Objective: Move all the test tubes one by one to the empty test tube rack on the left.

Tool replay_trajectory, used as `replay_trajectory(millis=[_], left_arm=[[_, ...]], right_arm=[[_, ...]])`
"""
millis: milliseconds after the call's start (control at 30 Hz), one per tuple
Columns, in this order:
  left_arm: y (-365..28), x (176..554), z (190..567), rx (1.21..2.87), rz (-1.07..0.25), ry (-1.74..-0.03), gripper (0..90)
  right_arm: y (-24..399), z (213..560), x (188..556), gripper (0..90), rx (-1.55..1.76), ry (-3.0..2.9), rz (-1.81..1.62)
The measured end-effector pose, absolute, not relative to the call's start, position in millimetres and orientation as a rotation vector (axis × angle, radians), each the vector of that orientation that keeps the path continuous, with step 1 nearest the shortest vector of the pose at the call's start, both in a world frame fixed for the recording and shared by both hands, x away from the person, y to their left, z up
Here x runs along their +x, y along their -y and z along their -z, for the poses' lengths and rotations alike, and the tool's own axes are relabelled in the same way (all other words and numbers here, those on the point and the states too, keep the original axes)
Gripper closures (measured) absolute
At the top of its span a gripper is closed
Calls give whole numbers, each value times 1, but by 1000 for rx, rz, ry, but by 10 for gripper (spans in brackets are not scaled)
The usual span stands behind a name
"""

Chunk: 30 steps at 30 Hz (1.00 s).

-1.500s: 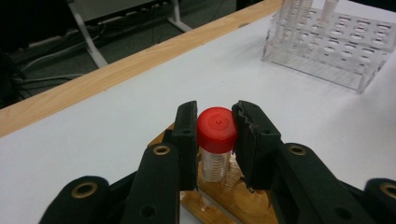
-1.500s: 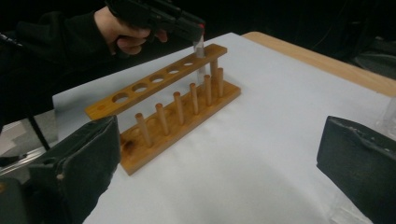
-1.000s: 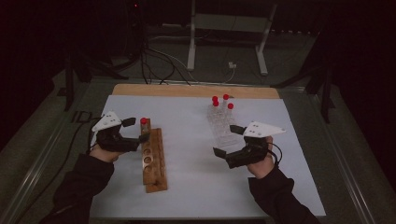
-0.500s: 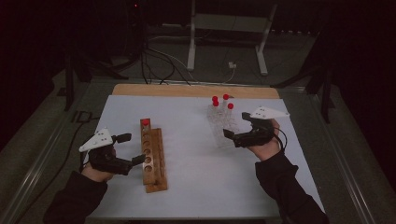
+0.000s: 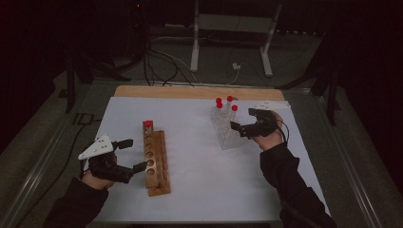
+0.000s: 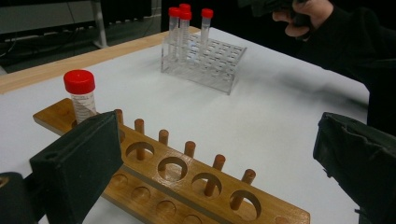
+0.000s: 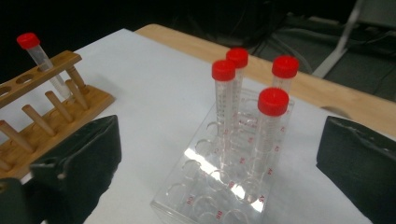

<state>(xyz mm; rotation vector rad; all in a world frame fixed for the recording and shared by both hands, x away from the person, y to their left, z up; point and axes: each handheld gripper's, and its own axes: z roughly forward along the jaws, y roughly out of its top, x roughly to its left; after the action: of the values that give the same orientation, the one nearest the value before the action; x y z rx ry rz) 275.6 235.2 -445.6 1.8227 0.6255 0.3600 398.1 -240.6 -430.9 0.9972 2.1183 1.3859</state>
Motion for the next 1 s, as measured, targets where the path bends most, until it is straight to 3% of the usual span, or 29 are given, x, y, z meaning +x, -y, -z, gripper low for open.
replay_trajectory(millis=[167, 533, 1000], left_arm=[[-235, 277, 447, 1827, -347, -633, 20], [-235, 278, 449, 1832, -340, -637, 20], [-236, 278, 449, 1831, -341, -635, 20]], right_arm=[[243, 439, 411, 81, 1042, -2123, -1329], [242, 452, 429, 187, 1082, -2131, -1255], [231, 458, 445, 544, 1088, -2168, -1195]])
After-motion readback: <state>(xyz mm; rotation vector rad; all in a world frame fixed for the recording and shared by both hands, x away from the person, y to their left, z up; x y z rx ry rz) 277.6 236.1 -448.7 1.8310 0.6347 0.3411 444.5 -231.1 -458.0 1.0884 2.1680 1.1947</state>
